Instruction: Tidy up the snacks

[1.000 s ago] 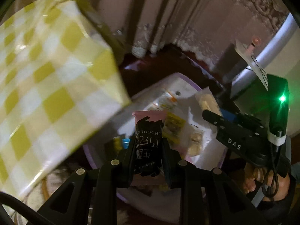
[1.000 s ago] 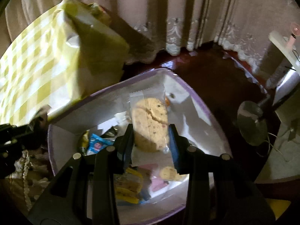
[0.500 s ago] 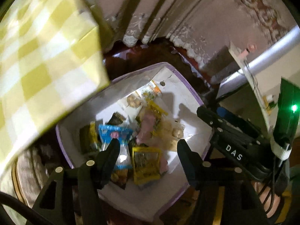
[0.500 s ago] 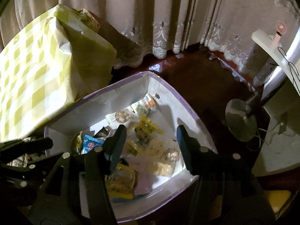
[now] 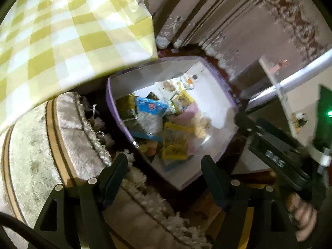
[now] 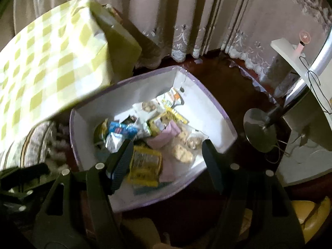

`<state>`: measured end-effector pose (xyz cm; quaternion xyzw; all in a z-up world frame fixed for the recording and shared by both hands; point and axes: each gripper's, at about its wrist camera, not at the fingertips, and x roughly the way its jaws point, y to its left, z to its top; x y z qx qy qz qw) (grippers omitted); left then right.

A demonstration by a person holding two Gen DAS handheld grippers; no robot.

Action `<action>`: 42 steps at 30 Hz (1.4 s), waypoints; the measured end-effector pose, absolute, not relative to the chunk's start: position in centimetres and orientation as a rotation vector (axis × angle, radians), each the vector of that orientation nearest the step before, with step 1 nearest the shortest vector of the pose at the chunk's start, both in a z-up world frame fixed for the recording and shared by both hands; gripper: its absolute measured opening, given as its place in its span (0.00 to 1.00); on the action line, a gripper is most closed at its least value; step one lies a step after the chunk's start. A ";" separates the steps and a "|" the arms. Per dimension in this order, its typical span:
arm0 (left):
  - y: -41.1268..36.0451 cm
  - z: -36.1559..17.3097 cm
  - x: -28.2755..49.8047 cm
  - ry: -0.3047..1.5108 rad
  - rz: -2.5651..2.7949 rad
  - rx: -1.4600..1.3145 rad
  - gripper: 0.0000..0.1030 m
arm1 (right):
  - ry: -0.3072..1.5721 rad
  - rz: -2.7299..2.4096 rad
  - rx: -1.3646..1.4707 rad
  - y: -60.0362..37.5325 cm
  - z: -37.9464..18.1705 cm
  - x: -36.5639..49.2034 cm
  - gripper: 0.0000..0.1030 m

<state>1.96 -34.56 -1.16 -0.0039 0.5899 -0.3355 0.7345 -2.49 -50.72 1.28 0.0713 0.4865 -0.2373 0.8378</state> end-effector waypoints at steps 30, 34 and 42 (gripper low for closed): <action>-34.3 -1.3 1.8 1.259 -0.721 -0.010 0.72 | 1.022 -0.491 0.145 -50.1 1.0 -4.0 0.69; -34.3 -1.3 1.8 1.259 -0.721 -0.009 0.72 | 1.021 -0.491 0.145 -50.2 1.0 -4.0 0.69; -34.3 -1.3 1.8 1.260 -0.722 -0.009 0.72 | 1.020 -0.490 0.143 -50.2 1.1 -4.0 0.69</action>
